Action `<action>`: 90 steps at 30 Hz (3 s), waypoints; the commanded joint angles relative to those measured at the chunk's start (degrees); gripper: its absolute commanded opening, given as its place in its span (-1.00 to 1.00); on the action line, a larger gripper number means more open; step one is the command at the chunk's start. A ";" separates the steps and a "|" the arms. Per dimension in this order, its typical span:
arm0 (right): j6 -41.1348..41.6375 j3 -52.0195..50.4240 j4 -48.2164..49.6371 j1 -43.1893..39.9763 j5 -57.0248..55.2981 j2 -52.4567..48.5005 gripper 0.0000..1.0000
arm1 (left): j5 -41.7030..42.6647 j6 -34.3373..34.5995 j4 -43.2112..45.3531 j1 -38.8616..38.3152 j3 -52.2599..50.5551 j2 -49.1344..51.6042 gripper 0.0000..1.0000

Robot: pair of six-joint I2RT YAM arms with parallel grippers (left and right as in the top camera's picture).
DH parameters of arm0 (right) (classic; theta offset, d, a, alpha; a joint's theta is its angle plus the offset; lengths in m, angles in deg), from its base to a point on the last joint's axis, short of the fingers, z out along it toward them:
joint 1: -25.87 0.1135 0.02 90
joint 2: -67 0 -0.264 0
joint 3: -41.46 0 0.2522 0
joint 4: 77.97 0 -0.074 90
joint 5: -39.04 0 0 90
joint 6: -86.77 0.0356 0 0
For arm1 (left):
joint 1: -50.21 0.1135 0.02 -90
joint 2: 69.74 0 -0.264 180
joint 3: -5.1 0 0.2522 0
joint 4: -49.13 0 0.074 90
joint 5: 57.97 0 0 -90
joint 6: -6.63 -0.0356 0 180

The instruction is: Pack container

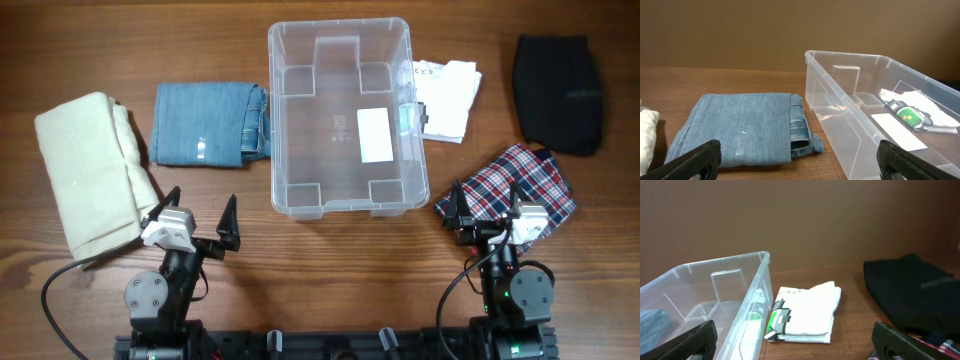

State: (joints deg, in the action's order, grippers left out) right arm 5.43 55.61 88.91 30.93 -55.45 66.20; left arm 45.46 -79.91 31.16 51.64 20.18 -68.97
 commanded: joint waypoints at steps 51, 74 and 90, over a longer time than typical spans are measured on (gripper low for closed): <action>-1.03 -0.09 0.15 -0.20 0.90 -0.02 1.00 | 0.48 -1.14 0.35 -0.26 -0.57 -0.61 0.99; -1.03 -0.09 0.15 -0.20 0.90 0.00 1.00 | 0.48 -1.14 0.35 -0.26 -0.57 -0.61 0.99; 51.84 -0.07 0.42 -0.20 17.84 -0.26 0.99 | 0.48 -1.14 0.35 -0.26 -0.57 -0.61 0.99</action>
State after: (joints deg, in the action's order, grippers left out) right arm 30.31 55.61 89.96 30.93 -44.48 66.20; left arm 45.46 -79.93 31.16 51.64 20.18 -68.97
